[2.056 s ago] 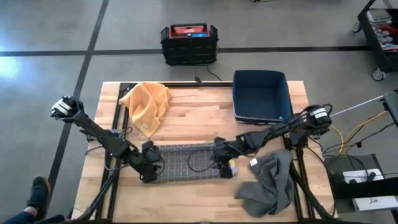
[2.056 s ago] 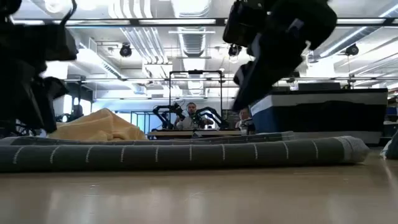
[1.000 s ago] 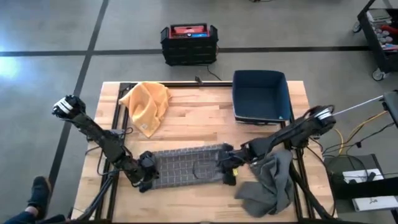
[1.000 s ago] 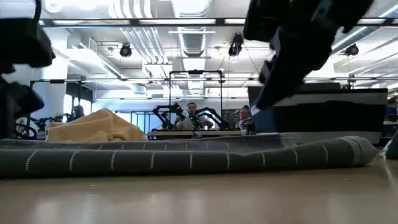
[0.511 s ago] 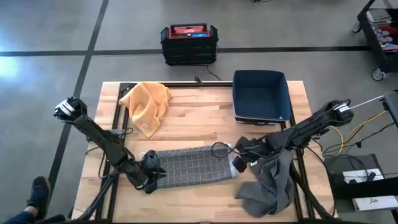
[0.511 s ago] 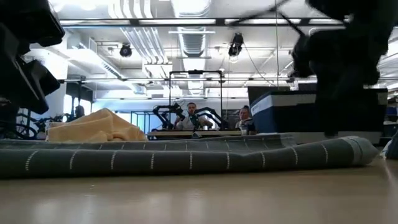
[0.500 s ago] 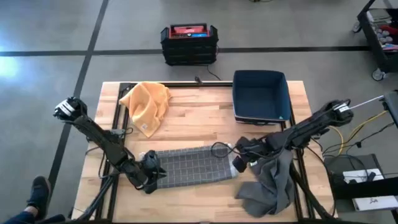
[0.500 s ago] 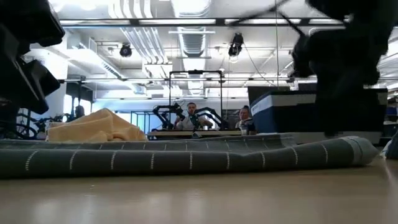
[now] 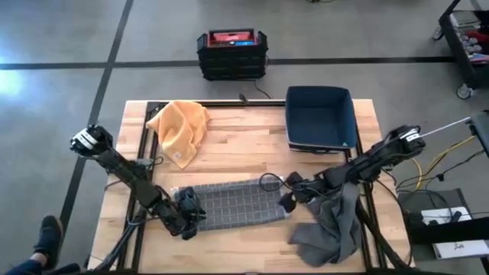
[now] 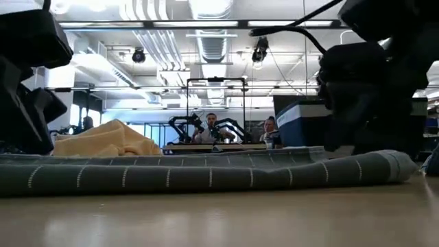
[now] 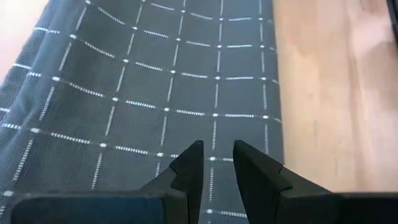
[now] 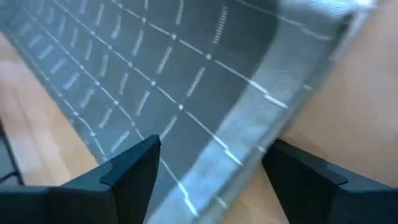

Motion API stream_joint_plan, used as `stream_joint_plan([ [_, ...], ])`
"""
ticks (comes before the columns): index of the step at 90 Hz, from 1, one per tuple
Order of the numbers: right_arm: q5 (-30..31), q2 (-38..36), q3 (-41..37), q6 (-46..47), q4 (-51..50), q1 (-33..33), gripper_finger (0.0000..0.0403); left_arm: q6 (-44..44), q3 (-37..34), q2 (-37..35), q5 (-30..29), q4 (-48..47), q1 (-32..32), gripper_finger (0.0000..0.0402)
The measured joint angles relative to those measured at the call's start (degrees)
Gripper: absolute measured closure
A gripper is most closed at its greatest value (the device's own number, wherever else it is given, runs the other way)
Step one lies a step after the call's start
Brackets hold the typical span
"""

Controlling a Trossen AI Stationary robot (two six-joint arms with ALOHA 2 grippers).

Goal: Fold towel
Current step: Fold the gray patterned kitchen towel

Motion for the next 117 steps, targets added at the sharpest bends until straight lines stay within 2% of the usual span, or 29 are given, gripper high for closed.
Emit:
stream_joint_plan([
  [23,0.4,6.5,0.0,1.3,14.3,0.0,0.0172,2.9,0.0,0.4,0.0,0.1,0.0,0.0328],
  [38,2.8,7.6,0.4,0.5,15.4,0.2,0.0210,6.2,0.0,0.4,-0.4,0.3,0.3,0.0328],
  [48,4.8,7.8,1.2,0.3,14.3,0.3,0.0261,7.6,0.0,0.4,-0.5,0.4,0.8,0.0328],
  [61,5.4,7.7,2.0,-1.6,13.9,0.6,0.0366,9.1,0.0,0.4,-0.5,1.6,2.0,0.0328],
  [65,5.4,7.0,2.1,-2.1,13.0,0.7,0.0387,9.5,0.0,0.6,-0.5,2.1,2.5,0.0328],
  [88,6.0,-2.7,2.3,-1.8,-4.6,1.0,0.0399,12.6,1.6,4.7,-0.2,3.8,4.6,0.0328],
  [111,5.8,-16.3,7.4,-1.0,-33.7,1.9,0.0401,14.9,4.8,4.7,0.0,3.1,4.5,0.0328],
  [117,6.8,-18.7,9.7,-1.1,-37.4,1.9,0.0402,14.9,4.8,4.7,0.0,2.9,4.6,0.0328],
])
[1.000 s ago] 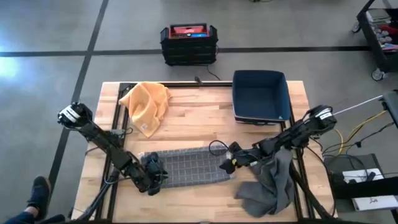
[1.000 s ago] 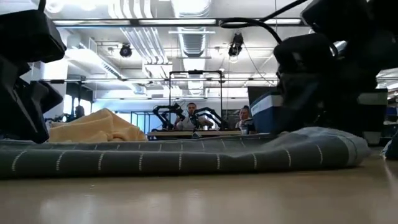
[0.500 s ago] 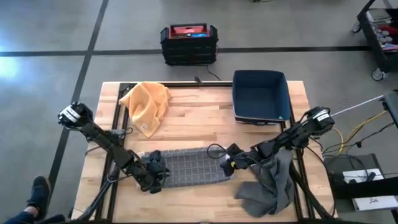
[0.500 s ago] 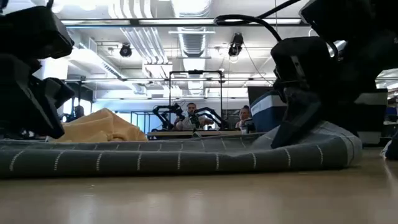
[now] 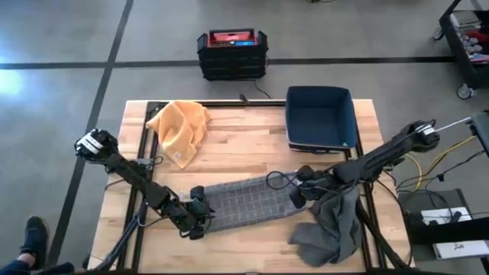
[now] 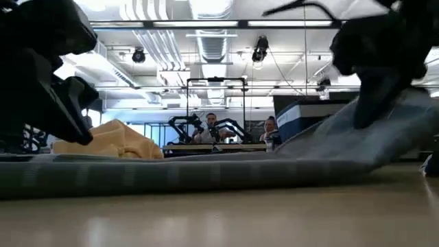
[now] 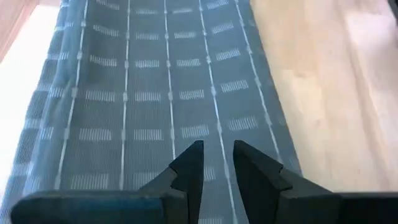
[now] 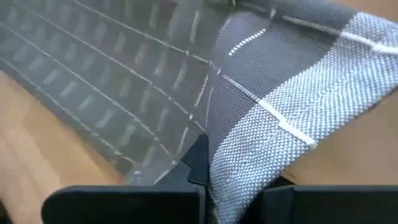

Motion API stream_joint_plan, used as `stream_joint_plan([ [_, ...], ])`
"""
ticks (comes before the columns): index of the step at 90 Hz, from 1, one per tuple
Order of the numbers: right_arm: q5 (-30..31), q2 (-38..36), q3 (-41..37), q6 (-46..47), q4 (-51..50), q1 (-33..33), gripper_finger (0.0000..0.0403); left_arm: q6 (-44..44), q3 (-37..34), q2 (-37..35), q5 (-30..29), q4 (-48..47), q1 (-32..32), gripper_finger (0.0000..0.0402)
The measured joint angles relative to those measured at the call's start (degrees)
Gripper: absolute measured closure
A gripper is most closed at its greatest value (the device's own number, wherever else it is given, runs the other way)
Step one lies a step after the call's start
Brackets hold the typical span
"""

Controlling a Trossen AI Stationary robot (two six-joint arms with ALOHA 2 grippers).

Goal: Fold towel
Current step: Fold the gray patterned kitchen towel

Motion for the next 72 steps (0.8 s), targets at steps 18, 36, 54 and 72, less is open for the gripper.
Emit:
stream_joint_plan([
  [18,2.1,0.5,5.0,-4.3,0.5,-0.4,0.0402,0.0,0.0,1.4,-1.1,0.4,1.0,0.0328],
  [36,2.1,7.8,11.2,-7.8,1.4,-1.5,0.0402,-0.9,0.0,3.5,-1.0,1.5,1.2,0.0328],
  [54,2.1,18.4,22.2,-12.8,1.7,-2.6,0.0403,-1.3,0.0,4.4,-0.9,2.7,1.2,0.0328],
  [72,2.0,29.4,35.2,-18.1,0.7,-3.6,0.0403,-1.3,0.0,-0.1,-0.1,1.3,1.1,0.0328],
])
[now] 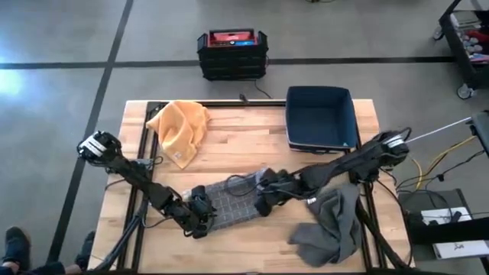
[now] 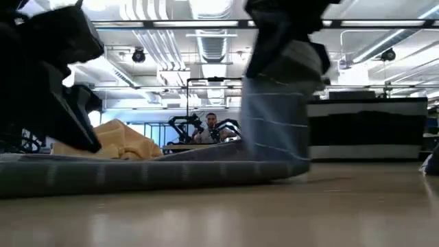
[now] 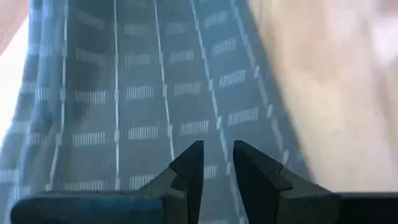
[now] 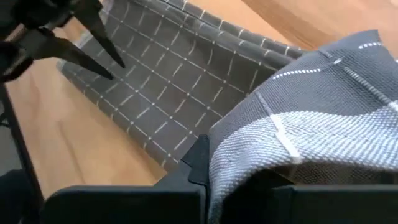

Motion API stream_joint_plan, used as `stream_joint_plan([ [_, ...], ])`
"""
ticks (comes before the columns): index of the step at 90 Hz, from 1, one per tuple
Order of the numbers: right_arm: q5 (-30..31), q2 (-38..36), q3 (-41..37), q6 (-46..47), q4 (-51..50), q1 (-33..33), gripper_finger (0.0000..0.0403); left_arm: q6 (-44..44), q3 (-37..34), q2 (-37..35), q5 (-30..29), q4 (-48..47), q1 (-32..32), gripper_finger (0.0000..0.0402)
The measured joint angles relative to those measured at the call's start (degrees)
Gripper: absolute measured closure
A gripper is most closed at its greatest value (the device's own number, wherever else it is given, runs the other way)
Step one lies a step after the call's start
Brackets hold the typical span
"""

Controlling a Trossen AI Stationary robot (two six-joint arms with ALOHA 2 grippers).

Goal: Fold towel
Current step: Fold the gray patterned kitchen towel

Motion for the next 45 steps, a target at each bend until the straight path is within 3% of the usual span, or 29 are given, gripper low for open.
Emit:
stream_joint_plan([
  [17,-1.0,7.6,10.0,-3.7,-3.6,-1.1,0.0403,-4.4,0.6,-8.5,5.9,-10.7,-0.7,0.0328],
  [28,-1.9,10.3,13.2,-5.7,-4.2,-1.8,0.0403,-7.7,-0.3,-11.2,6.1,-16.7,-3.1,0.0328],
  [45,-2.4,10.2,13.5,-6.5,-7.7,-2.3,0.0403,-6.7,-3.5,-8.2,3.5,-11.9,-3.4,0.0328],
])
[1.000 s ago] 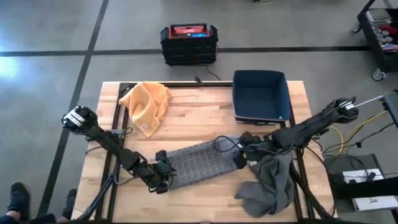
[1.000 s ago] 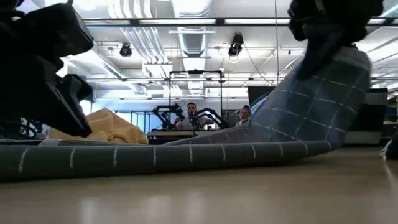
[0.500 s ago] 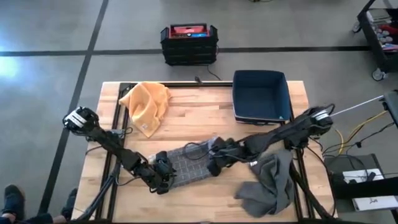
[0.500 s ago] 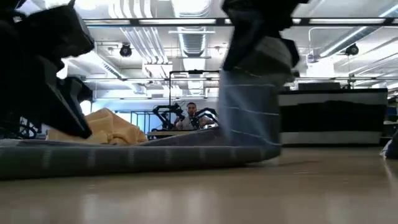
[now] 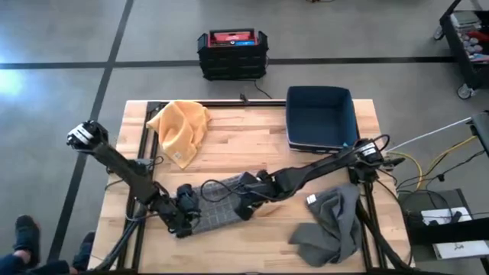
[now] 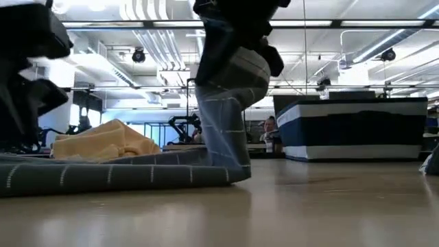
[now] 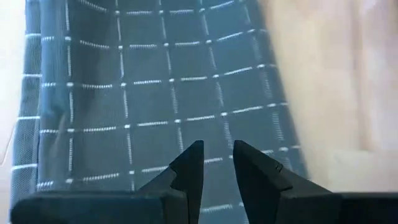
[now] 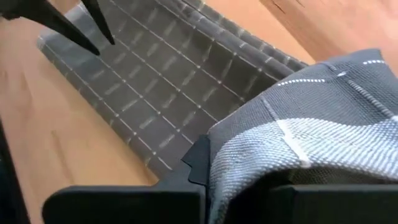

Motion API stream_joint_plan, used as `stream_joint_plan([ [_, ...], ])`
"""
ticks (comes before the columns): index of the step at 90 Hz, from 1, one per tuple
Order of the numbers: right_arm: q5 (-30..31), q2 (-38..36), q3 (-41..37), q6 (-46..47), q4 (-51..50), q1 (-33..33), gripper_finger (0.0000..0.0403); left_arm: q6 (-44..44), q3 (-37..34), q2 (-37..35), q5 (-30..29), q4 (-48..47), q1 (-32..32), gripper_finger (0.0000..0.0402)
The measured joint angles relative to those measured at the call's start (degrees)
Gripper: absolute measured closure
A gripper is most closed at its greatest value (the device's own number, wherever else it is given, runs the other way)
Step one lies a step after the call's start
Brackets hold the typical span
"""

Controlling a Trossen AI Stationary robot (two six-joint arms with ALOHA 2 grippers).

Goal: Fold towel
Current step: Fold the gray patterned kitchen towel

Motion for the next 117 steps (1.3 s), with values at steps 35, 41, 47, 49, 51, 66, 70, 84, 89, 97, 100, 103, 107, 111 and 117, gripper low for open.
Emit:
stream_joint_plan([
  [35,1.4,-0.3,-0.1,-1.3,-2.4,0.0,0.0403,11.4,1.7,18.4,-0.7,23.4,11.3,0.0328],
  [41,1.4,-0.6,-0.1,-1.4,-2.5,0.1,0.0403,12.2,2.1,20.8,-1.2,27.5,12.6,0.0328],
  [47,1.4,-0.9,-0.1,-1.2,-2.4,0.1,0.0403,14.0,2.7,22.6,-1.2,31.0,13.6,0.0328],
  [49,1.4,-1.0,-0.1,-1.1,-2.4,0.1,0.0403,14.6,3.1,23.2,-1.2,31.9,14.0,0.0328],
  [51,1.4,-1.0,-0.1,-1.0,-2.1,0.1,0.0403,15.2,3.5,23.7,-1.1,32.5,14.3,0.0328],
  [66,1.0,-0.3,0.5,-2.5,5.9,0.1,0.0403,18.5,7.5,27.3,0.3,33.3,16.7,0.0328],
  [70,0.3,0.2,0.6,-2.9,7.7,0.0,0.0403,19.2,8.6,28.1,0.9,33.1,17.1,0.0328],
  [84,-0.1,1.3,0.6,-3.0,6.5,-0.3,0.0403,19.9,11.2,27.7,1.3,29.2,17.0,0.0328],
  [89,-0.1,1.3,0.6,-3.0,5.9,-0.3,0.0403,19.9,12.2,25.9,1.4,25.8,16.5,0.0328],
  [97,-0.1,1.3,0.6,-3.0,4.9,-0.3,0.0403,19.6,14.7,21.3,1.5,16.9,15.7,0.0328],
  [100,-0.1,1.3,0.5,-3.0,4.8,-0.3,0.0403,19.3,16.0,19.4,1.5,13.0,15.3,0.0328],
  [103,-0.1,1.3,0.5,-3.0,5.0,-0.3,0.0403,18.6,17.0,17.4,1.5,8.3,14.8,0.0328],
  [107,-0.1,1.2,0.5,-3.1,5.1,-0.3,0.0403,16.9,18.7,15.0,1.4,1.4,14.1,0.0328],
  [111,-0.1,1.2,0.5,-3.4,5.1,-0.3,0.0403,14.6,20.2,12.6,1.3,-4.8,12.8,0.0328],
  [117,-0.1,1.2,0.5,-3.7,4.8,-0.3,0.0403,10.4,21.2,8.9,0.7,-13.2,9.9,0.0328],
])
